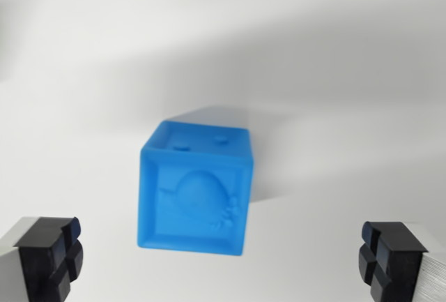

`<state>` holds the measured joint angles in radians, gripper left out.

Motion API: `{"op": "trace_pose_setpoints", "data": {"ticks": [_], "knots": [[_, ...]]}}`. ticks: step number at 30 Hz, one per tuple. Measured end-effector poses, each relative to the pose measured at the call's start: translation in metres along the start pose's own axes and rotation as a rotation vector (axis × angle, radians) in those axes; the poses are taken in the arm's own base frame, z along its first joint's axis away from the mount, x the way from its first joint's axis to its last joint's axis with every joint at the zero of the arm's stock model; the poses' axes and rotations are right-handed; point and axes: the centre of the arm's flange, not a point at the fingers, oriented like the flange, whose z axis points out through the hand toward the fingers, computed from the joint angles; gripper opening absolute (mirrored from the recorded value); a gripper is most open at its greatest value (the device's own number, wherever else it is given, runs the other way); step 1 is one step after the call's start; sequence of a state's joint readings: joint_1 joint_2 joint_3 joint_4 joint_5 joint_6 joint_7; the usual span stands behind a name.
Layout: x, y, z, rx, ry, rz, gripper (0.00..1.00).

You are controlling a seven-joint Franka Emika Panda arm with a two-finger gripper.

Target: Stack cube

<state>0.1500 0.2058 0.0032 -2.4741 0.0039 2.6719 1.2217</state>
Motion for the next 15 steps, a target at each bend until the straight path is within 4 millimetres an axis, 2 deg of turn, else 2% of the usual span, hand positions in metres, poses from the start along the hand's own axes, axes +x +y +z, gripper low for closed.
{"op": "trace_pose_setpoints", "data": {"ticks": [9,15], "knots": [[-0.024,0.004,0.03,0.002,0.002,0.02,1.0],[-0.024,0.005,0.055,0.001,0.002,0.023,1.0]]}}
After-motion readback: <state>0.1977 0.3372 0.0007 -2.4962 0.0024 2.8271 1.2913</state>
